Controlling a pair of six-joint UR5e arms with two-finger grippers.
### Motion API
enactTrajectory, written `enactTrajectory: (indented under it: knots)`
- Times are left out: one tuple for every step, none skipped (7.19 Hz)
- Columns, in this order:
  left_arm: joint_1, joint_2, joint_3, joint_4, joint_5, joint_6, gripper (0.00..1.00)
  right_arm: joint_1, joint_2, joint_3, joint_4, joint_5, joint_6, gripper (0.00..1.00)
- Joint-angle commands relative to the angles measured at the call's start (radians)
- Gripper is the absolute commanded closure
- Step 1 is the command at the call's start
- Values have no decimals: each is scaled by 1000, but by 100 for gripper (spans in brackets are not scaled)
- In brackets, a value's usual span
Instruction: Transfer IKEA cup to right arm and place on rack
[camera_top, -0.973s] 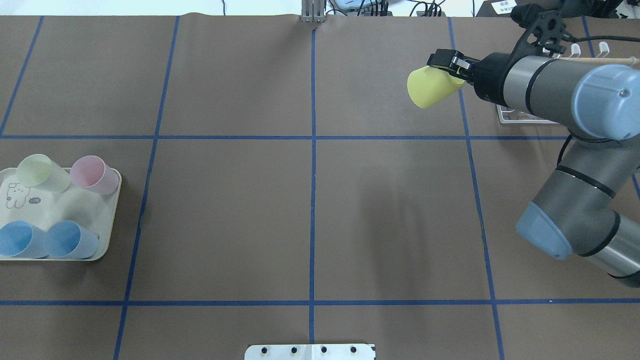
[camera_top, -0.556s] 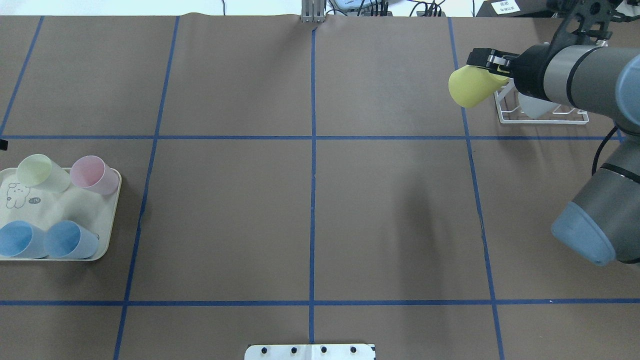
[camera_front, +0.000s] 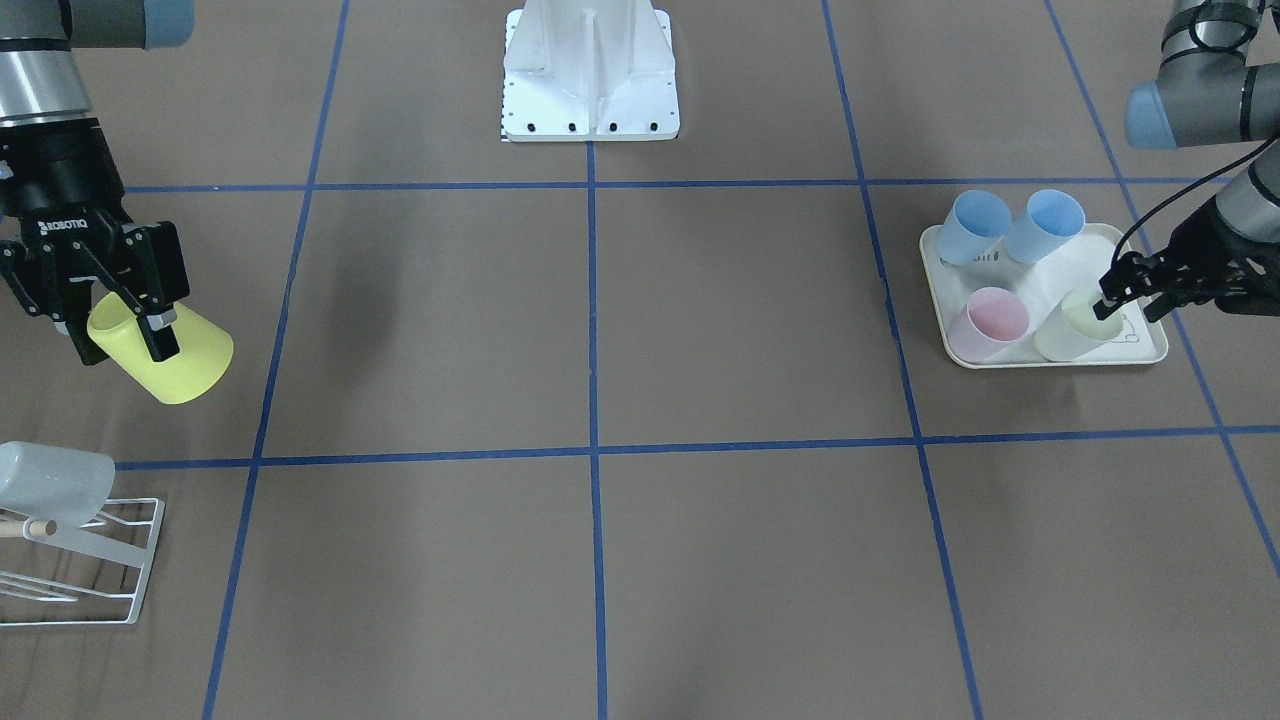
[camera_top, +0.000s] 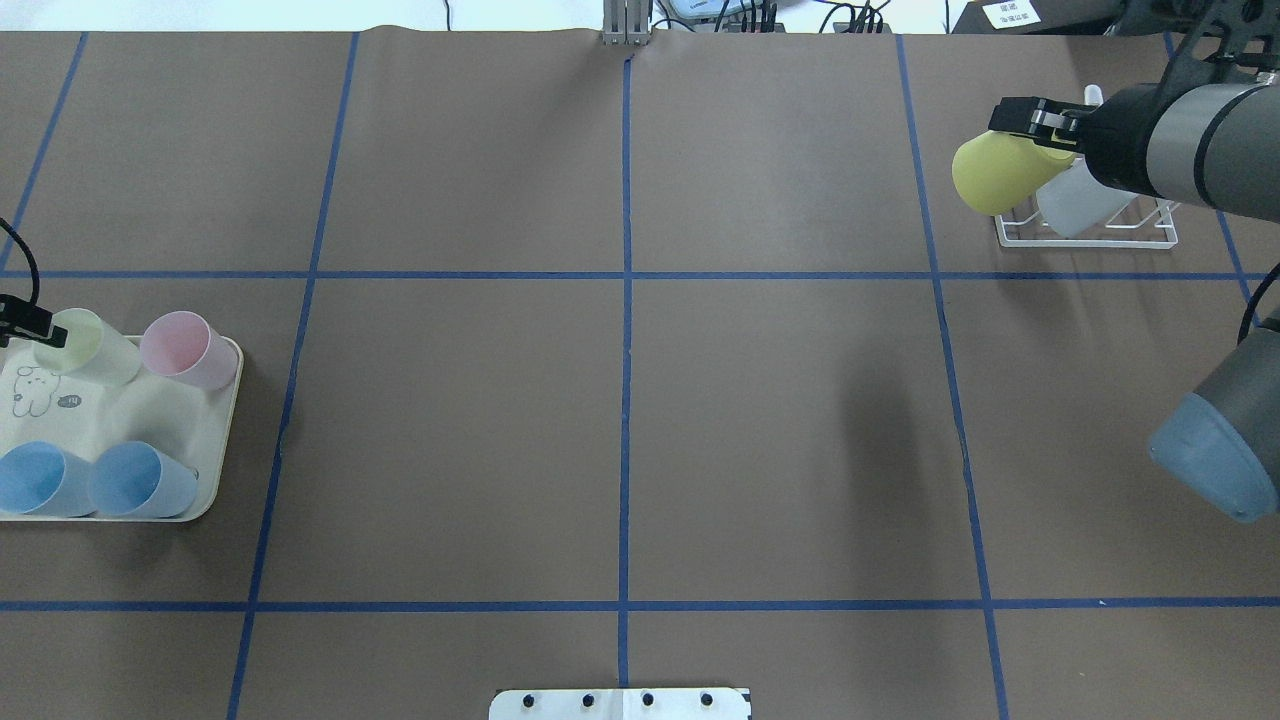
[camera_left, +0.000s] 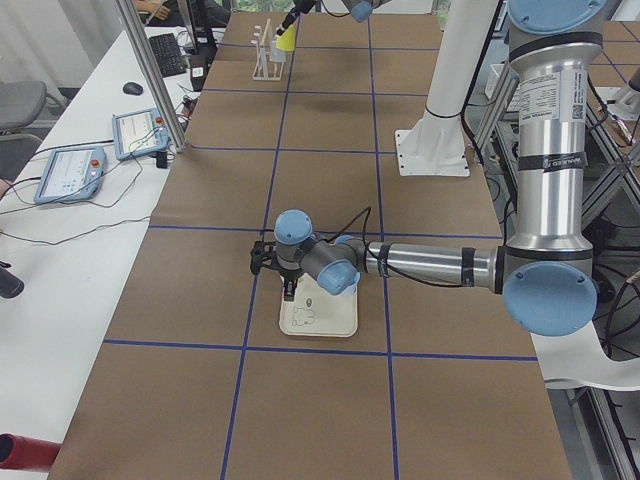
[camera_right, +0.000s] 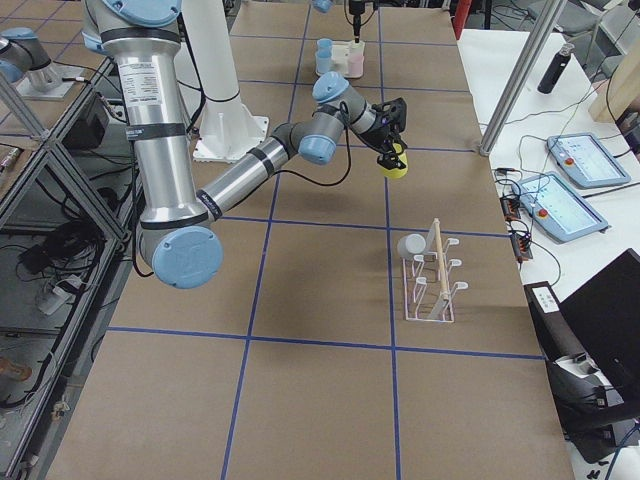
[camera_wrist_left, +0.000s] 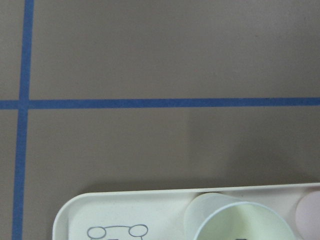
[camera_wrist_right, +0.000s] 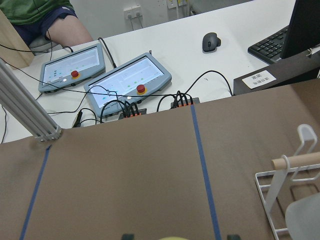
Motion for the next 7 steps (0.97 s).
enactTrajectory:
  knots:
    - [26, 2, 4, 1, 0, -2, 92, 23, -51, -3, 6, 2, -8, 100]
    - [26, 5, 2, 2, -3, -2, 100, 34, -91, -5, 8, 4, -13, 100]
    - [26, 1, 1, 2, -4, -2, 100, 61, -123, -6, 8, 13, -77, 100]
    - [25, -10, -5, 8, -4, -2, 100, 109, -131, -17, 6, 48, -112, 100]
    - [22, -22, -21, 19, -6, -2, 100, 164, -136, -72, 9, 77, -161, 100]
    - [-3, -36, -21, 19, -12, -2, 100, 202, -130, -110, 11, 82, -236, 100]
    - [-64, -54, -21, 19, -14, -2, 100, 209, -125, -156, 16, 82, -246, 100]
